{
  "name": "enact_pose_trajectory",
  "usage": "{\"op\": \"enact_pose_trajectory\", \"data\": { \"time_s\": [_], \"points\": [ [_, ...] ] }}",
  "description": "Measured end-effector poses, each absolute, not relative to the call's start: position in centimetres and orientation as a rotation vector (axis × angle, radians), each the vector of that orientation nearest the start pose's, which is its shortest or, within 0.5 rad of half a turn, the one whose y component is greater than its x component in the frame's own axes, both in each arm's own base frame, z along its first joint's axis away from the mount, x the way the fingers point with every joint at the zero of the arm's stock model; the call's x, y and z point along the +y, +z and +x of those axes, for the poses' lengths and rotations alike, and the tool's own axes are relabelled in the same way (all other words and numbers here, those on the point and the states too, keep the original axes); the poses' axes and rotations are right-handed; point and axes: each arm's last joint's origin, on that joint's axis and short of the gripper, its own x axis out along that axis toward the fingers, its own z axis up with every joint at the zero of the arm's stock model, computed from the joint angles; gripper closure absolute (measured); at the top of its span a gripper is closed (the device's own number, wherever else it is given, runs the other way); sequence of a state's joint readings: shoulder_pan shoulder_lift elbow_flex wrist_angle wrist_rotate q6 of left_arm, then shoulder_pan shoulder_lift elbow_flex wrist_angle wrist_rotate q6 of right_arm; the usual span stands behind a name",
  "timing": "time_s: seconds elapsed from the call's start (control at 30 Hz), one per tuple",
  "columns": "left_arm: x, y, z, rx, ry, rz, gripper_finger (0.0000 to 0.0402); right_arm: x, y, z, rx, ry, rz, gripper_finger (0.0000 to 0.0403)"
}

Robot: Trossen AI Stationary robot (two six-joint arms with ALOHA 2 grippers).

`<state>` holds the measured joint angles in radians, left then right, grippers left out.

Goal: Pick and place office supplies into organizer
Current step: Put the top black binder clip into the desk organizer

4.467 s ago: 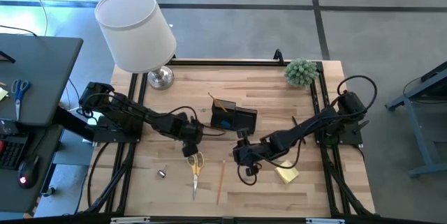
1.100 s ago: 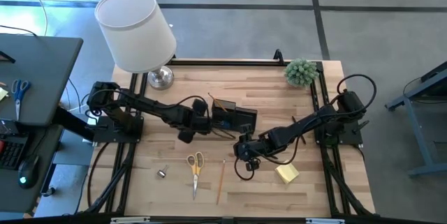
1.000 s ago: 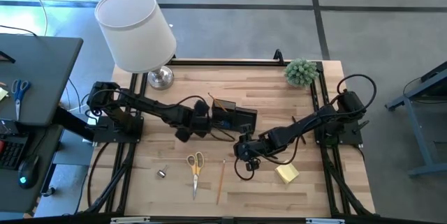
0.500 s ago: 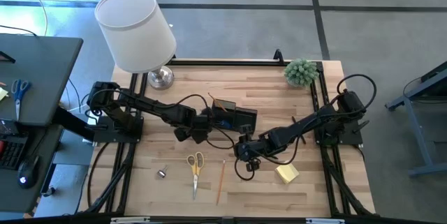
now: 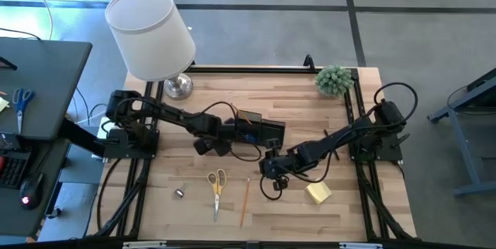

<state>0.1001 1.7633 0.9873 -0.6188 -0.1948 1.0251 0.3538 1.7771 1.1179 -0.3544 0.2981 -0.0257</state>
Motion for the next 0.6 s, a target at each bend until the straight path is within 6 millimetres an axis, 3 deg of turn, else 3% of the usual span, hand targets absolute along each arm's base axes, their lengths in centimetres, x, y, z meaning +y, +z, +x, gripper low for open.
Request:
{"op": "enact_pose_trajectory", "data": {
  "time_s": [0.27,0.6],
  "points": [
    [3.89,13.65,30.19,1.405,-0.505,0.882,0.0162,11.52,17.85,33.63,0.955,0.062,-0.344,0.0263],
    [3.83,13.51,30.03,1.413,-0.528,0.859,0.0255,11.54,17.90,33.69,0.947,0.062,-0.341,0.0263]
  ]
}}
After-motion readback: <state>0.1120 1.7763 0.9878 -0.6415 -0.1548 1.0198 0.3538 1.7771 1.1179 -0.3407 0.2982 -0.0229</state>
